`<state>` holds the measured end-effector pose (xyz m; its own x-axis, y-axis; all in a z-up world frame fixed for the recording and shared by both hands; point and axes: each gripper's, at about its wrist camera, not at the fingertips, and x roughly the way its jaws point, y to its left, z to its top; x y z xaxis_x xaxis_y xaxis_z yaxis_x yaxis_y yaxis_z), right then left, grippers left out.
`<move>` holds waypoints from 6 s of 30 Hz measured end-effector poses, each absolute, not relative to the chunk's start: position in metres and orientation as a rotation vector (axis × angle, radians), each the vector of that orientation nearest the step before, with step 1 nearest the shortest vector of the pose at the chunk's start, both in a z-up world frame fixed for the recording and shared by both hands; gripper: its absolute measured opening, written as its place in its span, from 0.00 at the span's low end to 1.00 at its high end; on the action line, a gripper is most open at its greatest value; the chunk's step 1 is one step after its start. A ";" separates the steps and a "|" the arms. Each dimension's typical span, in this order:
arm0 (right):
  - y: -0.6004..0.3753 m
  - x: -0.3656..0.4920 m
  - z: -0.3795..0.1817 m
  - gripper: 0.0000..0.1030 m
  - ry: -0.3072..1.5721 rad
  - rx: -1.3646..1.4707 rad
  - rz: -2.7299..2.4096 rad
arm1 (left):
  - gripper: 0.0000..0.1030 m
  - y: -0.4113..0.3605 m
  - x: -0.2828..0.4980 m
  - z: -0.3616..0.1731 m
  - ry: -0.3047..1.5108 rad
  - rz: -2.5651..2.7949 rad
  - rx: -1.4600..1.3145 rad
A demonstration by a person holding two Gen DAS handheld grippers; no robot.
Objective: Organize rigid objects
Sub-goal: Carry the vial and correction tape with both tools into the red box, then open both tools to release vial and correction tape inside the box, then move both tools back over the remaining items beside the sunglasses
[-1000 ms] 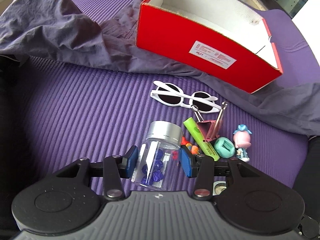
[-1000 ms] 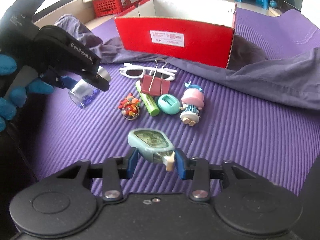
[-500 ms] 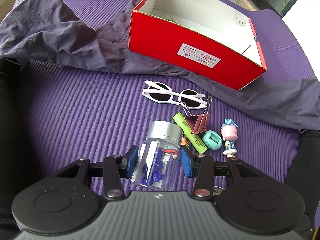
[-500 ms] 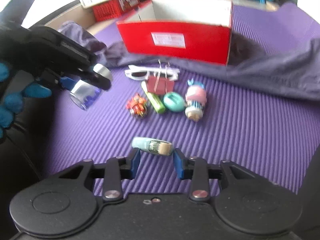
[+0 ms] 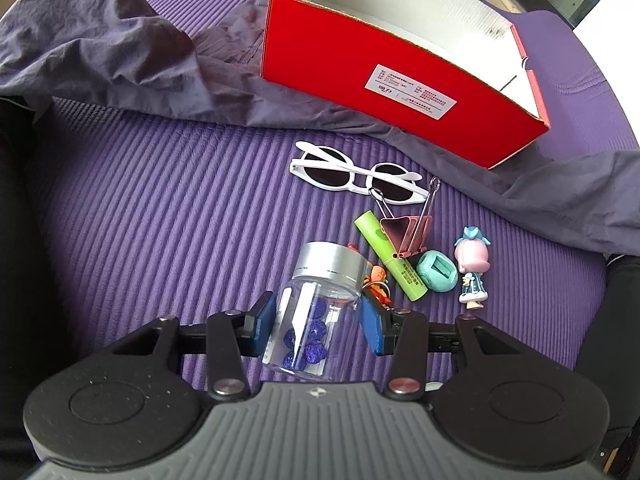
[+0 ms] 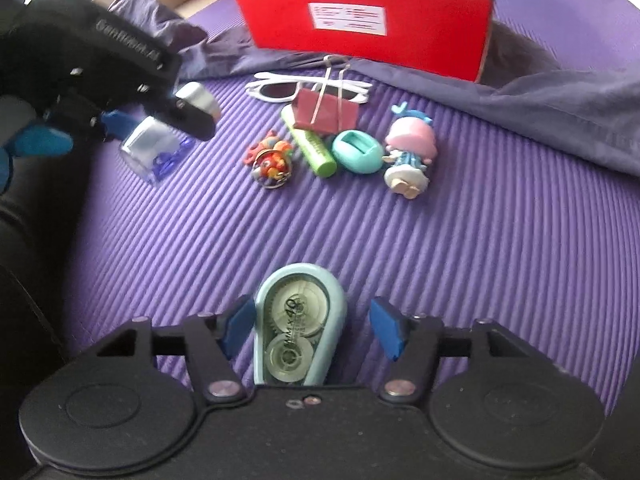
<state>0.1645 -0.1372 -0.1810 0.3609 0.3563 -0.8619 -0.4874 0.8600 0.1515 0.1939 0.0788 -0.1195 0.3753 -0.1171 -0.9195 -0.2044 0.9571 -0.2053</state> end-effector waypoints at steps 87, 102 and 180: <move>-0.089 0.446 -0.123 0.49 0.874 -0.222 0.393 | 0.43 0.028 0.476 -0.124 1.114 -0.026 -0.107; -0.084 0.445 -0.134 0.56 0.925 -0.209 0.417 | 0.43 0.037 0.473 -0.134 1.128 -0.013 -0.127; -0.186 0.209 -0.060 1.00 0.778 0.059 0.449 | 1.00 0.048 0.188 -0.063 0.955 0.036 -0.171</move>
<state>0.2095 -0.1863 -0.0600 0.6232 0.4125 -0.6644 -0.3697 0.9040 0.2145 0.1880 0.0481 -0.0627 0.5778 -0.0450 -0.8150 -0.1057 0.9859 -0.1294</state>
